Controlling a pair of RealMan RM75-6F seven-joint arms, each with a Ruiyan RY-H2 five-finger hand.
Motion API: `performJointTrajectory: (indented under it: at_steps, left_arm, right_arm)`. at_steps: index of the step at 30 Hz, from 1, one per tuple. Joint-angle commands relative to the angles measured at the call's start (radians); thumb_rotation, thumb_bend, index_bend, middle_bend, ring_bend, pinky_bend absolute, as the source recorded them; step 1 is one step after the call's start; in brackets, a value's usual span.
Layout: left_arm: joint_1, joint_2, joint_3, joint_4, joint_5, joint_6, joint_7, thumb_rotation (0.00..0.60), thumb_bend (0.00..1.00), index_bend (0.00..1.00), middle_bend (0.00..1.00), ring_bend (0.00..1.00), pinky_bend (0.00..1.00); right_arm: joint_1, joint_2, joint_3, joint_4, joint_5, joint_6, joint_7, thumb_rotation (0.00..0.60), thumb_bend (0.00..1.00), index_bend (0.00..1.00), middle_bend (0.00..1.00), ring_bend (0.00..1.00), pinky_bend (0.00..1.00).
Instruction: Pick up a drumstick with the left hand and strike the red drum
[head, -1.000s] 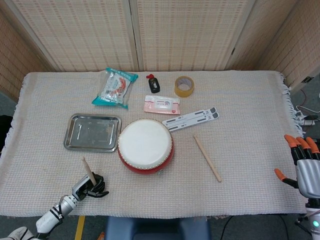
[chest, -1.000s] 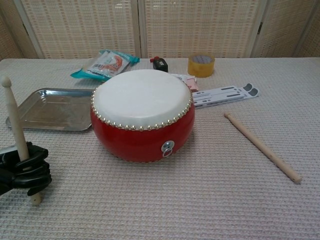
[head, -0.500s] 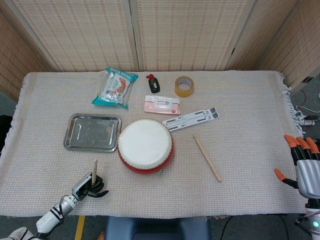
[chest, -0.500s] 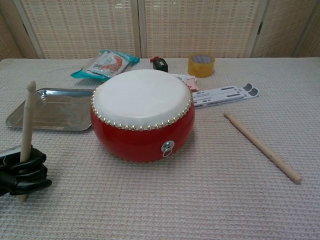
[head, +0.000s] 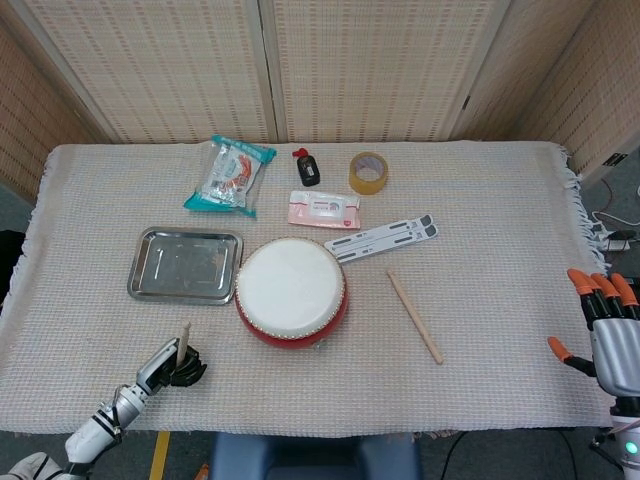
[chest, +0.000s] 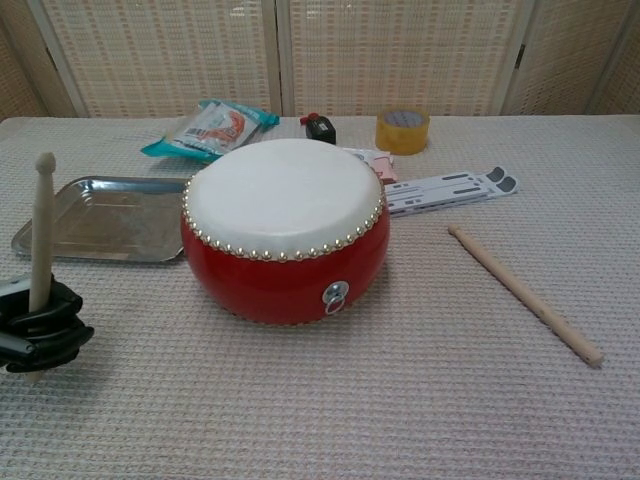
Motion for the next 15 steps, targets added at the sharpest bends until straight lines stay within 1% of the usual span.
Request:
performJointTrajectory:
  at_steps: [1,4,6,7,8,10,11,14,15]
  left_arm:
    - [-0.025,0.081,-0.031,-0.057,-0.002,0.016,0.109,0.6,0.74,1.0,1.0,1.0,1.0]
    - [-0.049,0.163,-0.077,-0.129,-0.037,0.002,0.263,0.6,0.74,1.0,1.0,1.0,1.0]
    - [-0.063,0.218,-0.12,-0.187,-0.083,-0.017,0.406,0.6,0.74,1.0,1.0,1.0,1.0]
    - [-0.068,0.237,-0.142,-0.209,-0.106,-0.023,0.492,0.6,0.73,1.0,1.0,1.0,1.0]
    - [-0.075,0.26,-0.17,-0.242,-0.139,-0.036,0.605,0.6,0.73,1.0,1.0,1.0,1.0]
    - [-0.085,0.279,-0.216,-0.289,-0.197,-0.047,0.775,0.6,0.73,1.0,1.0,1.0,1.0]
    - [-0.093,0.285,-0.243,-0.316,-0.23,-0.055,0.883,0.6,0.73,1.0,1.0,1.0,1.0]
    - [-0.117,0.283,-0.295,-0.368,-0.293,-0.067,1.119,0.6,0.73,1.0,1.0,1.0,1.0]
    - [-0.125,0.28,-0.307,-0.379,-0.306,-0.071,1.178,0.6,0.73,1.0,1.0,1.0,1.0]
  right_arm:
    - [0.001,0.004,0.002,0.001,-0.002,0.001,-0.001,0.6,0.19,0.0,0.11,0.0,0.02]
    - [0.004,0.011,0.007,0.001,-0.007,0.007,-0.003,0.6,0.19,0.0,0.11,0.0,0.02]
    - [0.005,0.016,0.012,0.0,-0.01,0.014,-0.006,0.6,0.19,0.0,0.11,0.0,0.02]
    - [0.006,0.019,0.015,0.0,-0.012,0.016,-0.007,0.6,0.19,0.0,0.11,0.0,0.02]
    - [0.008,0.023,0.018,-0.001,-0.013,0.019,-0.008,0.6,0.19,0.0,0.11,0.0,0.02]
    - [0.011,0.029,0.024,-0.003,-0.014,0.022,-0.009,0.6,0.19,0.0,0.11,0.0,0.02]
    - [0.014,0.033,0.028,-0.004,-0.015,0.022,-0.009,0.6,0.19,0.0,0.11,0.0,0.02]
    - [0.023,0.042,0.035,-0.006,-0.017,0.018,-0.009,0.6,0.19,0.0,0.11,0.0,0.02]
    - [0.026,0.045,0.037,-0.007,-0.018,0.015,-0.008,0.6,0.19,0.0,0.11,0.0,0.02]
